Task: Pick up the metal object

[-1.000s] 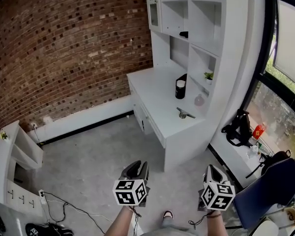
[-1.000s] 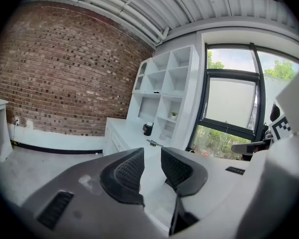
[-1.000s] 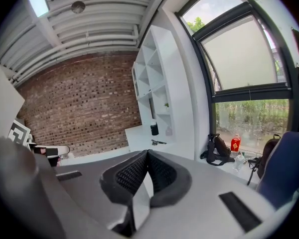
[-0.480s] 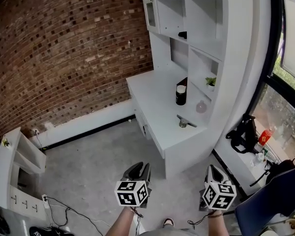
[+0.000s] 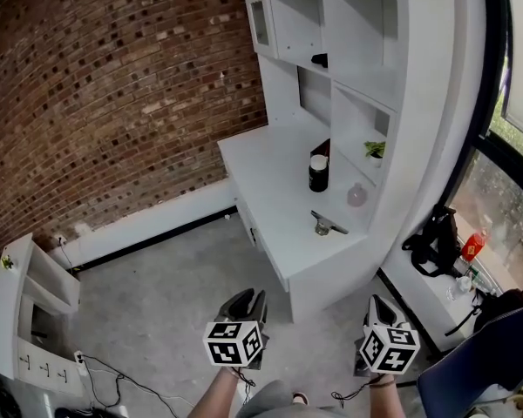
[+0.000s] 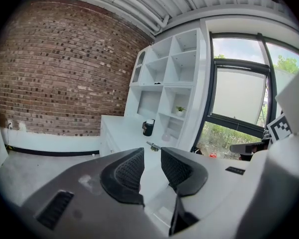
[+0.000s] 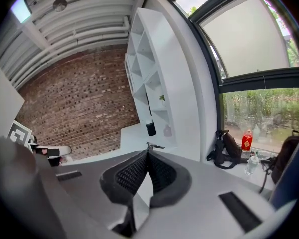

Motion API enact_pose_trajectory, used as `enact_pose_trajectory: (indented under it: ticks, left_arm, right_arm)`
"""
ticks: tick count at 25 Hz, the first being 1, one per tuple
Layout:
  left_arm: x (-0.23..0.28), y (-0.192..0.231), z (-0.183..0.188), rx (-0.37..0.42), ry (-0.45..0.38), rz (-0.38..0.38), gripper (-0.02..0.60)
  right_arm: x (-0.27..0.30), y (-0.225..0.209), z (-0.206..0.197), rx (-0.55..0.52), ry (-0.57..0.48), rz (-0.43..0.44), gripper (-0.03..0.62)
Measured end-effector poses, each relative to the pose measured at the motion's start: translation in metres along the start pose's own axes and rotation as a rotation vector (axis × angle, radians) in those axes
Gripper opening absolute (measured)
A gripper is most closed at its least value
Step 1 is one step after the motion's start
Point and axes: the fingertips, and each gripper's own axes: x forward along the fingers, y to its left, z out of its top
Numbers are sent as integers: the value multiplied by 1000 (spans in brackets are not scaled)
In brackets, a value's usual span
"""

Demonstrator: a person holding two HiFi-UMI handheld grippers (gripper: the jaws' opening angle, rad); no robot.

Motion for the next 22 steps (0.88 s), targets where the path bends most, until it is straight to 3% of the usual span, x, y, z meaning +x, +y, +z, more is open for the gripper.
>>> enact_pose_trajectory:
  ticks: [8, 22]
  left_arm:
    - [51, 13, 8, -10, 14, -40, 107]
    - [185, 56, 95, 42, 21, -194, 107]
  right_arm:
    - [36, -6, 4, -6, 26, -42, 0]
    - [133, 0, 69, 47, -20, -186, 0]
